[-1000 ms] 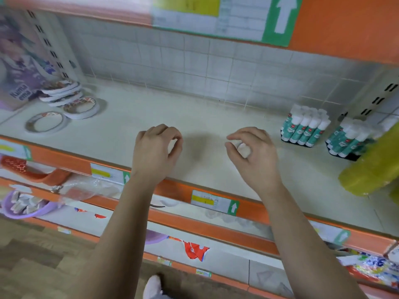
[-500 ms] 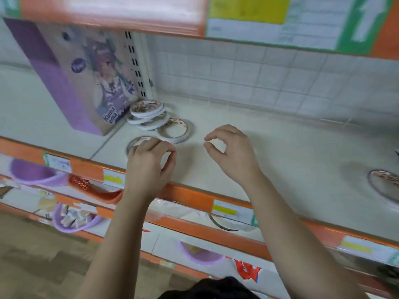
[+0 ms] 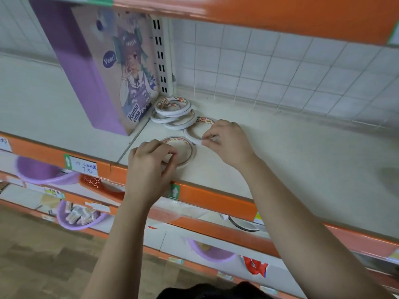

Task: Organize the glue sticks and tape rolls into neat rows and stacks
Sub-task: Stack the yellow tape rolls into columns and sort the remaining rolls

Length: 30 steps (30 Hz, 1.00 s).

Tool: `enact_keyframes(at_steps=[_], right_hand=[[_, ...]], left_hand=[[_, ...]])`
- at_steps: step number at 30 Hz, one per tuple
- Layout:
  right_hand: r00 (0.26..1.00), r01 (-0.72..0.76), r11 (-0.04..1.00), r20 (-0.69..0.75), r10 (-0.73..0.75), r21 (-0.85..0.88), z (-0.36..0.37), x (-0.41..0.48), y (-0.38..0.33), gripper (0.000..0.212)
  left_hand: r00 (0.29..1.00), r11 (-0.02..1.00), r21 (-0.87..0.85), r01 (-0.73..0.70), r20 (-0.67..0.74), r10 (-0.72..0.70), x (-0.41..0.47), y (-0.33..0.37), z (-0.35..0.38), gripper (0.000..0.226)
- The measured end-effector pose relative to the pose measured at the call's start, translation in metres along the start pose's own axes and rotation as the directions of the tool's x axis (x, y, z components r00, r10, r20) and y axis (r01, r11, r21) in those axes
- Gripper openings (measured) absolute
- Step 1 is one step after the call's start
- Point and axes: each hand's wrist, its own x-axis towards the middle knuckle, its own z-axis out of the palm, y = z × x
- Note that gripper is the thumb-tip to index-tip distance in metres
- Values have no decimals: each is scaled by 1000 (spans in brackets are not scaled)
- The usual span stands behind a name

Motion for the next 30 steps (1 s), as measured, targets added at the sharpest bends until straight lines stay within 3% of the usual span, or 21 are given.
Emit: enact_keyframes(at_steps=[12,23,30], right_hand=[[997,22,999,-81,-19,32,0,-5,0,10],[990,8,998,-141,1,63,-7,-16,4,10],[987,-2,996,-160,16,90,-15,-30,12,17]], left_hand=[[998,999,-36,6,65,-4,1,-2,0,24],[996,999,-42,-21,86,24,1,7,6,21],[985,998,-37,49,168,-42,3,10,7,18]])
